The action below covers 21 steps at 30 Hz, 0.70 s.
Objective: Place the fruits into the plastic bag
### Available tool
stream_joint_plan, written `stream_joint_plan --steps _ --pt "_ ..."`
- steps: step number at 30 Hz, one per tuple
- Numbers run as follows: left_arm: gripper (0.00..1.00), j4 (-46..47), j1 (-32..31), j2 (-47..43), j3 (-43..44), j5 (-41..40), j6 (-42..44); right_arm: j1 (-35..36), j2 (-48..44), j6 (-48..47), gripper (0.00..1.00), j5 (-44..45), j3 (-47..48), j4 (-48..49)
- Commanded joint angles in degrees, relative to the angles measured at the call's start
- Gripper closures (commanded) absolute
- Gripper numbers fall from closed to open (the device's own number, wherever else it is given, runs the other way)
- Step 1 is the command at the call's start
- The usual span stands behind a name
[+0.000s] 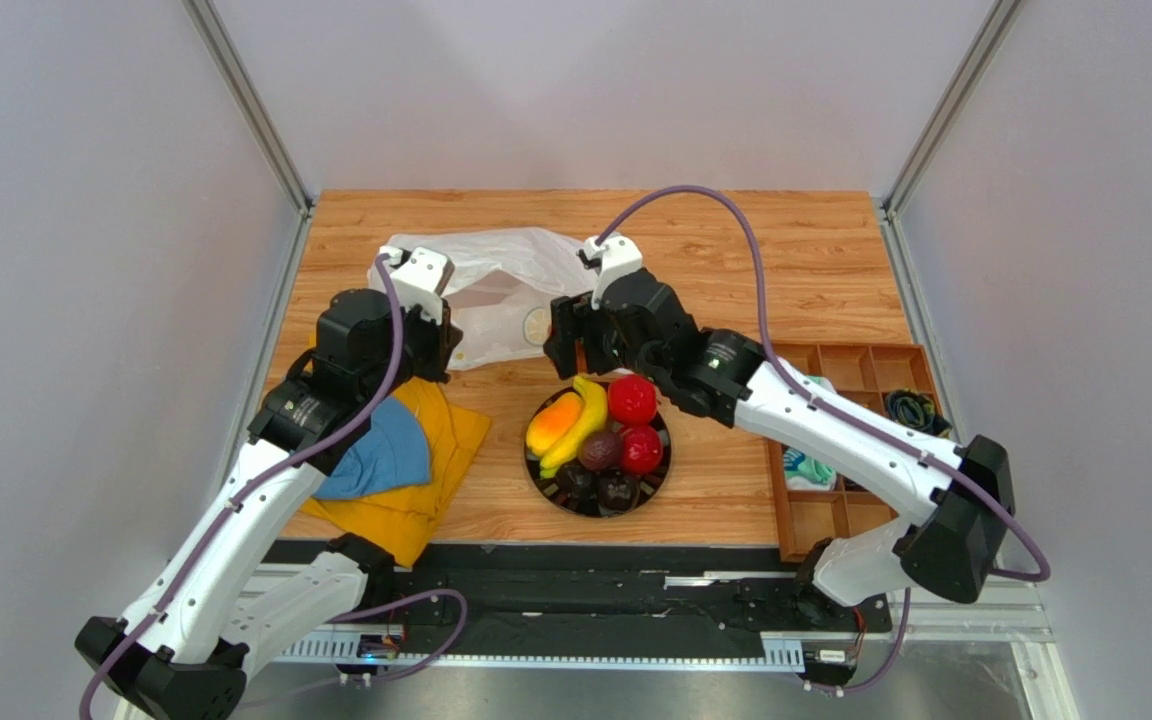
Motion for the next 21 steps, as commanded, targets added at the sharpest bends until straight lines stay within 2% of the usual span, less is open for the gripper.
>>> stream_joint_plan --steps 1,5,9,15,21 --pt "1.00 1.9 -0.1 -0.6 -0.3 2.7 -0.1 -1.6 5.8 0.7 0.55 -8.1 5.3 11.8" --pt "1.00 2.2 -0.1 -0.7 -0.3 4.9 -0.1 -2.0 12.3 1.1 0.56 -6.1 8.8 17.8" --pt "1.00 2.7 -0.1 -1.7 -0.5 6.2 0.3 -3.5 18.8 3.0 0.56 -7.7 13.1 21.5" --pt "1.00 3.8 -0.1 -2.5 -0.8 9.8 0.6 -5.6 22.3 6.3 0.56 -9.3 14.5 30.9" --pt "1.00 5.5 -0.1 -3.5 -1.1 16.6 0.6 -6.8 32.2 9.4 0.55 -13.6 20.9 29.1"
